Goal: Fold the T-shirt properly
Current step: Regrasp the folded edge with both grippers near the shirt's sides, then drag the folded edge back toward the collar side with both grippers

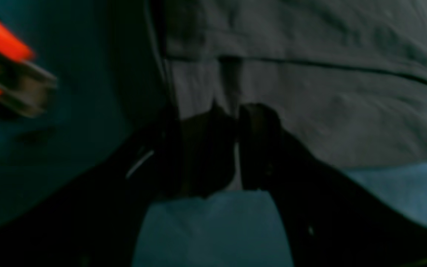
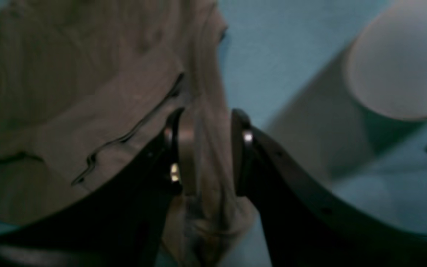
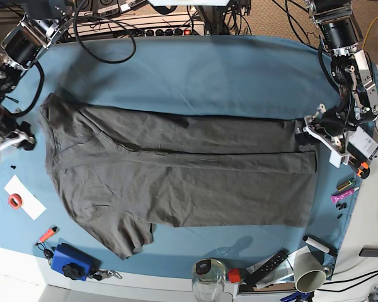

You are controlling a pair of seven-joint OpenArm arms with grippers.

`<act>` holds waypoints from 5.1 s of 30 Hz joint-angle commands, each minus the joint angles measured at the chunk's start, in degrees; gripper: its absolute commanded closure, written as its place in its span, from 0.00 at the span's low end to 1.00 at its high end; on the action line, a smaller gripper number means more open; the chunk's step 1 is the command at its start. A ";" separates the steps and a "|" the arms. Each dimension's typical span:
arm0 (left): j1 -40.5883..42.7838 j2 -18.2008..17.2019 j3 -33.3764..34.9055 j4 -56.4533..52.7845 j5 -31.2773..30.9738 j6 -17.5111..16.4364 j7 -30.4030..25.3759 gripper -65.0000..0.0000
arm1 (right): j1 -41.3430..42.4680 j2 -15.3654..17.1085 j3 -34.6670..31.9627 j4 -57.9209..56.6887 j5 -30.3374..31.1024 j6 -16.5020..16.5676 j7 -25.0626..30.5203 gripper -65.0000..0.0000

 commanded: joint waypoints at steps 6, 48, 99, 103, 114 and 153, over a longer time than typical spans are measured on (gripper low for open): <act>2.12 0.61 0.50 2.54 -0.52 -0.94 7.23 0.64 | -2.08 1.64 7.04 1.05 0.72 0.22 -1.33 0.77; 10.08 0.59 0.50 17.09 -8.57 -8.46 5.97 0.64 | -7.67 -6.43 -0.35 0.98 -4.26 1.49 5.73 0.77; -2.93 -2.97 0.50 -0.42 9.38 5.16 6.45 1.00 | -7.54 0.42 -0.28 1.01 -4.07 1.44 6.27 1.00; -2.91 -4.15 0.50 -0.42 8.76 5.09 6.84 1.00 | -7.67 0.66 -0.28 1.01 -3.32 1.46 3.89 1.00; 3.08 -4.81 0.50 2.89 1.27 0.52 8.66 1.00 | -11.54 0.68 -0.24 1.11 1.73 1.46 1.57 1.00; 21.09 -10.86 -4.13 17.64 -2.16 -2.45 8.35 1.00 | -28.79 0.50 11.13 11.93 9.70 3.45 -4.71 1.00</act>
